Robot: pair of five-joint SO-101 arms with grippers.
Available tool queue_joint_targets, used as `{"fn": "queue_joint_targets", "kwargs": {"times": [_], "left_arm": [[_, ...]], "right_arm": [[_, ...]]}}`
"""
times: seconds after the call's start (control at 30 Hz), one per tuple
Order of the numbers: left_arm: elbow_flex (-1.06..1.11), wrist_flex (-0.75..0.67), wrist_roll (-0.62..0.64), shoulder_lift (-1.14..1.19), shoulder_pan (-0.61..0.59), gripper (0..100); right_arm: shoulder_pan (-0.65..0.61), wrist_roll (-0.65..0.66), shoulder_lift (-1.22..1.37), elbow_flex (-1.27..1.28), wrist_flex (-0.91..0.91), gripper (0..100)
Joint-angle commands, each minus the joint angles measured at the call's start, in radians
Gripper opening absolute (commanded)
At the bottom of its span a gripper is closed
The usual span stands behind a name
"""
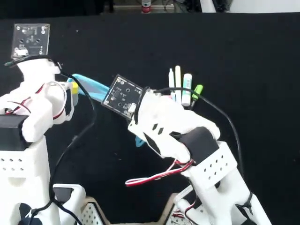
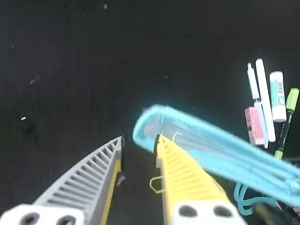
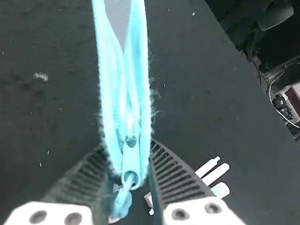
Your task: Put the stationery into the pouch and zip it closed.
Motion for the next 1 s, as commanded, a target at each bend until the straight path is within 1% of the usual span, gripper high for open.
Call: {"fn": "queue_joint_targets", "kwargs": {"times": [0.0,0.07,0.17,0.33,0.53,0.6,0.67,0.8,0.97], "left_arm": [[-0.004,-0.063,-0.009,0.000,-0.004,13],[-0.007,-0.095,-0.009,0.006,-0.004,13],[-0.016,-0.097,-0.011,0.057,-0.004,13],[-0.038,-0.012,-0.060,0.152,-0.005,13],[-0.240,0.135,-0.064,0.161,-0.002,13],[-0.271,0.149,-0.074,0.166,-0.002,13],[-0.257,0.147,-0.110,0.167,-0.004,13],[-0.214,0.144,-0.118,0.167,-0.002,13],[-0.133,0.052,-0.115,0.167,-0.002,13]], "right_arm": [[0.017,0.015,0.002,-0.044,0.014,1.1],[0.018,0.015,0.002,-0.041,0.015,1.1],[0.018,0.015,0.002,-0.041,0.011,1.1],[0.018,0.015,0.002,-0.041,0.008,1.1],[0.018,0.015,0.002,-0.041,-0.006,1.1],[0.018,0.015,0.002,-0.041,-0.006,1.1],[0.018,0.015,0.002,-0.041,-0.006,1.1],[0.018,0.015,0.004,-0.041,-0.006,1.1],[0.018,0.015,0.004,-0.041,-0.002,1.1]]}}
